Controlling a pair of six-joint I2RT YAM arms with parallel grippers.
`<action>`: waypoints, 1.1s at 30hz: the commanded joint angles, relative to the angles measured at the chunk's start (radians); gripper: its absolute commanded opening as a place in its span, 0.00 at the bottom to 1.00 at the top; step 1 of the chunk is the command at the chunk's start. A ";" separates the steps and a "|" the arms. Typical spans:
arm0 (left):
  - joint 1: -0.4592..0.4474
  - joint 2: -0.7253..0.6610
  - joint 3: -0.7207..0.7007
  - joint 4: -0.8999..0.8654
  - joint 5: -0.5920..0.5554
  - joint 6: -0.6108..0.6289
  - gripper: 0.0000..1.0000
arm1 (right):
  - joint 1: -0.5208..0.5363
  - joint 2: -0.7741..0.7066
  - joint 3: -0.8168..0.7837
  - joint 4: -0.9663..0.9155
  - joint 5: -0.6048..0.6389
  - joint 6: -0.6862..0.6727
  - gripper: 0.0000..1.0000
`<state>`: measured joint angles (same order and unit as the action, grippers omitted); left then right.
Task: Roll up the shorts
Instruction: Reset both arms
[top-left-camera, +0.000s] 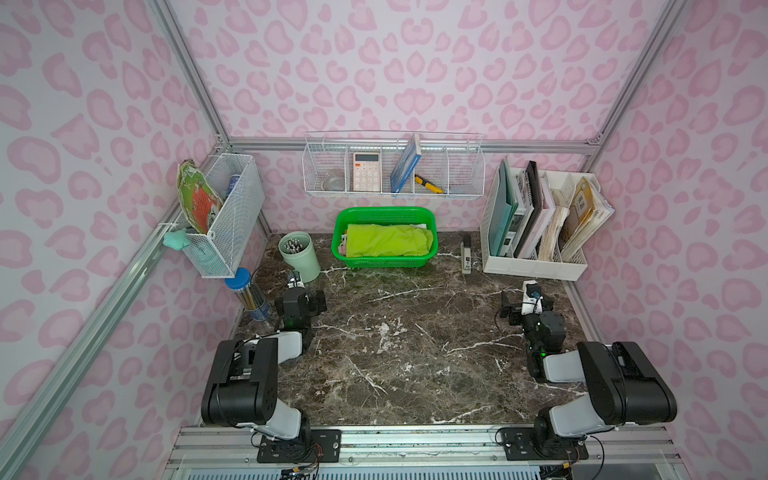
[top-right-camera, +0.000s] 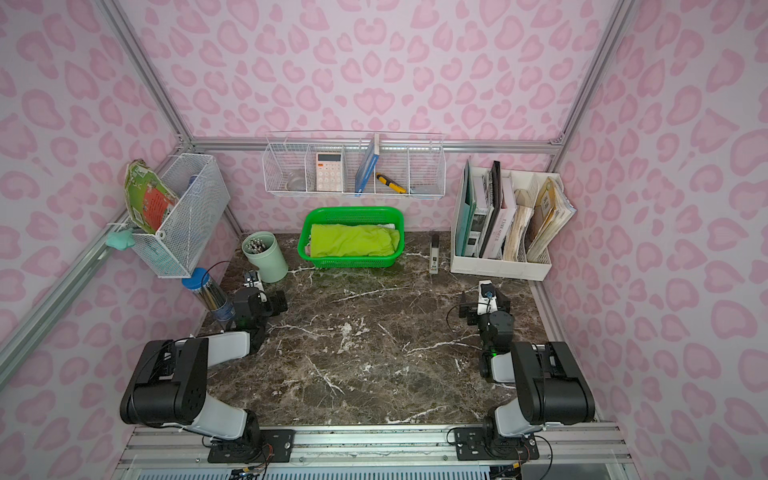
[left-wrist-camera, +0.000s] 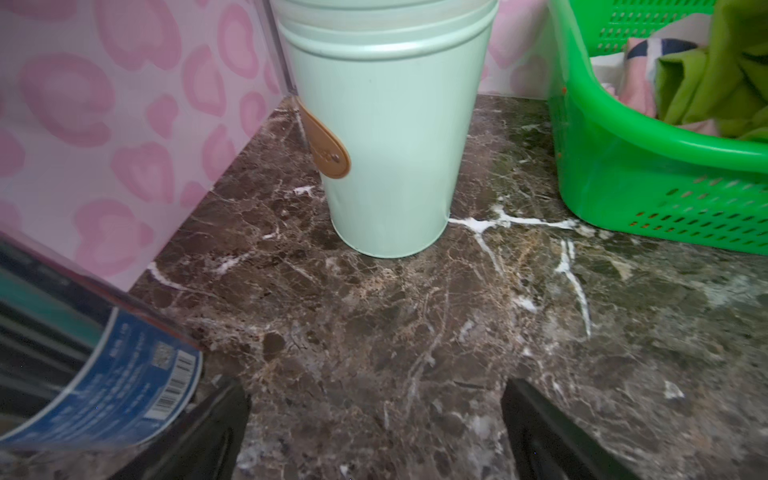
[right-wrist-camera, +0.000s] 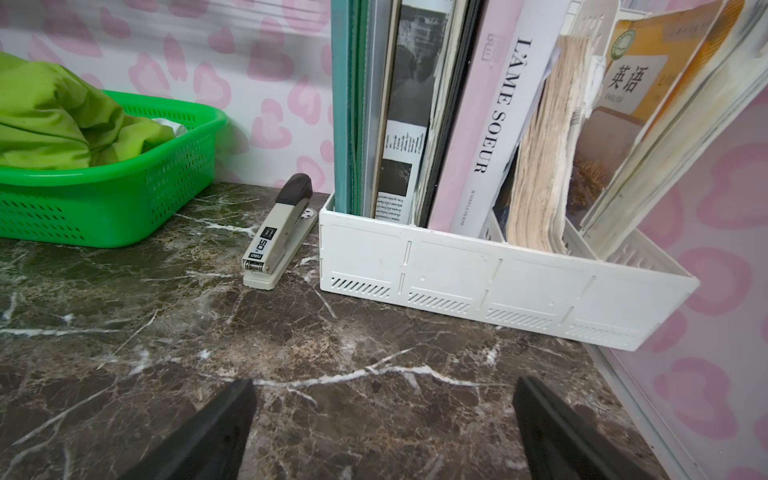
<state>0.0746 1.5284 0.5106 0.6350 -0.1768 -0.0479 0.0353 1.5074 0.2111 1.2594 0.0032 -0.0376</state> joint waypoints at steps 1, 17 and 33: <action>0.015 -0.004 0.002 -0.003 0.136 -0.005 0.99 | 0.000 0.000 0.002 0.039 -0.006 0.009 1.00; 0.040 0.020 -0.059 0.121 0.145 -0.035 0.99 | -0.001 0.001 -0.020 0.077 -0.010 0.007 1.00; 0.040 0.019 -0.058 0.115 0.146 -0.035 0.99 | -0.022 0.058 -0.074 0.225 0.247 0.124 1.00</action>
<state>0.1131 1.5490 0.4488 0.7437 -0.0250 -0.0765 0.0158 1.5627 0.1341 1.4399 0.1654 0.0460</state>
